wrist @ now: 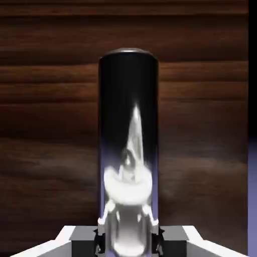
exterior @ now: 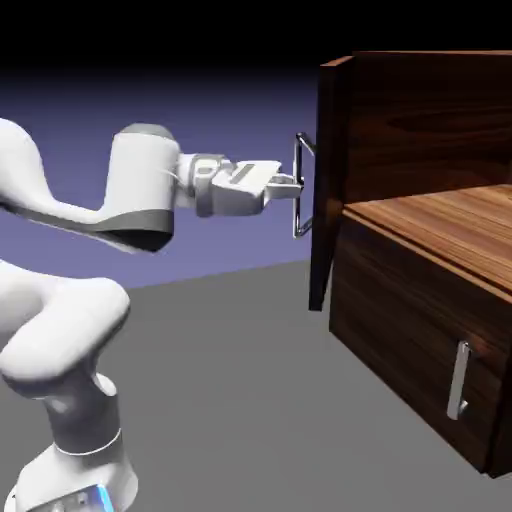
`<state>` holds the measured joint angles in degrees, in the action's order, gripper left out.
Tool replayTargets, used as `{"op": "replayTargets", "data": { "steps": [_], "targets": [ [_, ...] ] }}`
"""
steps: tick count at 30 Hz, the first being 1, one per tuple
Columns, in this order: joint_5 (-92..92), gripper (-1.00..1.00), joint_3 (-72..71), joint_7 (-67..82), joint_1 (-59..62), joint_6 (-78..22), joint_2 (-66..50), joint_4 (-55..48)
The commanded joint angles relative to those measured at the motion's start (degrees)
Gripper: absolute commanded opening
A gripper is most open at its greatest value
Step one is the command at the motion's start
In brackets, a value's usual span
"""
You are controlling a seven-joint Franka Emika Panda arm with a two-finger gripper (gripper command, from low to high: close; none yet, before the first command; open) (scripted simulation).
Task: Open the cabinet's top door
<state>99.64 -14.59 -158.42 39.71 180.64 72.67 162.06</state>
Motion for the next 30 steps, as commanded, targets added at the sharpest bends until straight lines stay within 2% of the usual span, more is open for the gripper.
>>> {"op": "replayTargets", "data": {
  "steps": [1, 6, 17, 24, 30],
  "targets": [
    [-2.6, -1.00, -0.4, 2.1, 0.5, 0.4, 0.9, 0.7],
    [-14.6, -1.00, 0.2, 14.3, -3.7, -4.0, 4.0, 4.4],
    [-37.6, -1.00, -5.7, 32.3, -24.4, -30.5, 14.1, 9.8],
    [-50.0, -1.00, -16.9, 35.6, -33.5, -48.0, 17.8, 8.0],
    [-59.8, -1.00, -28.4, 36.4, -36.6, -62.9, 17.2, 2.0]
  ]
}}
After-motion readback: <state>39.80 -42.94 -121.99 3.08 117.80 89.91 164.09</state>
